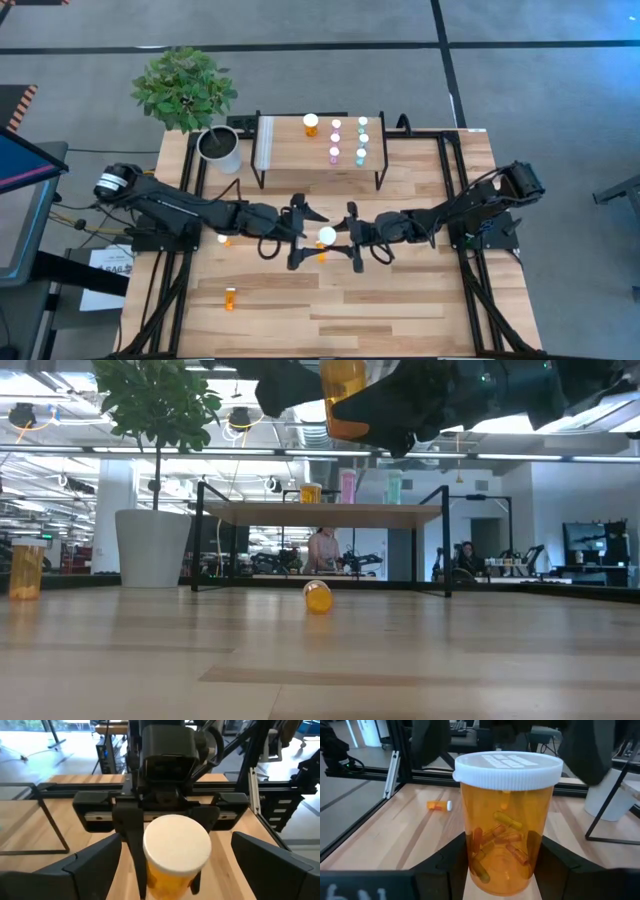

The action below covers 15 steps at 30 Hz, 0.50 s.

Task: Pick and place medicine bottles onto shelf by color
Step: Put the large orange pill bottle on the shelf aligned with the other large orange pill bottle

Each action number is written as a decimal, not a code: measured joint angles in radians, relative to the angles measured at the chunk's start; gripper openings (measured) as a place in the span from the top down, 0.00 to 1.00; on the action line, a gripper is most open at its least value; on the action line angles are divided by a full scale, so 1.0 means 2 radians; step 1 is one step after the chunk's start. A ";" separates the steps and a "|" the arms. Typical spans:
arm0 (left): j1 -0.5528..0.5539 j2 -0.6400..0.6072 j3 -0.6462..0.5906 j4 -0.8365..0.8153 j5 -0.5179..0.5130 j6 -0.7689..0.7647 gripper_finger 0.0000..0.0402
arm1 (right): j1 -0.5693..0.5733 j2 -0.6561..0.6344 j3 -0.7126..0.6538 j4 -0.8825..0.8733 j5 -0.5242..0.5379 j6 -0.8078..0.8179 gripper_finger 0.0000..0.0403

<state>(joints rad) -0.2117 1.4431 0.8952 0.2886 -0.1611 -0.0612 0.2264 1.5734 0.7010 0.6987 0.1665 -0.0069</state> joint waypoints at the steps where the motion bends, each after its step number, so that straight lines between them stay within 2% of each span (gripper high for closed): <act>1: 0.001 0.004 0.002 0.000 0.002 0.000 0.09 | 0.000 0.000 0.000 0.000 0.000 0.000 0.51; 7: 0.003 0.017 0.007 0.016 0.012 0.000 0.15 | 0.000 0.000 0.000 -0.001 0.000 -0.002 0.50; 15: 0.003 0.016 0.007 0.022 0.012 0.001 0.31 | 0.000 0.000 0.000 -0.002 0.000 -0.002 0.50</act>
<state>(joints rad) -0.2066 1.4757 0.9085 0.3328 -0.1364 -0.0597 0.2264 1.5734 0.7010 0.6956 0.1664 -0.0113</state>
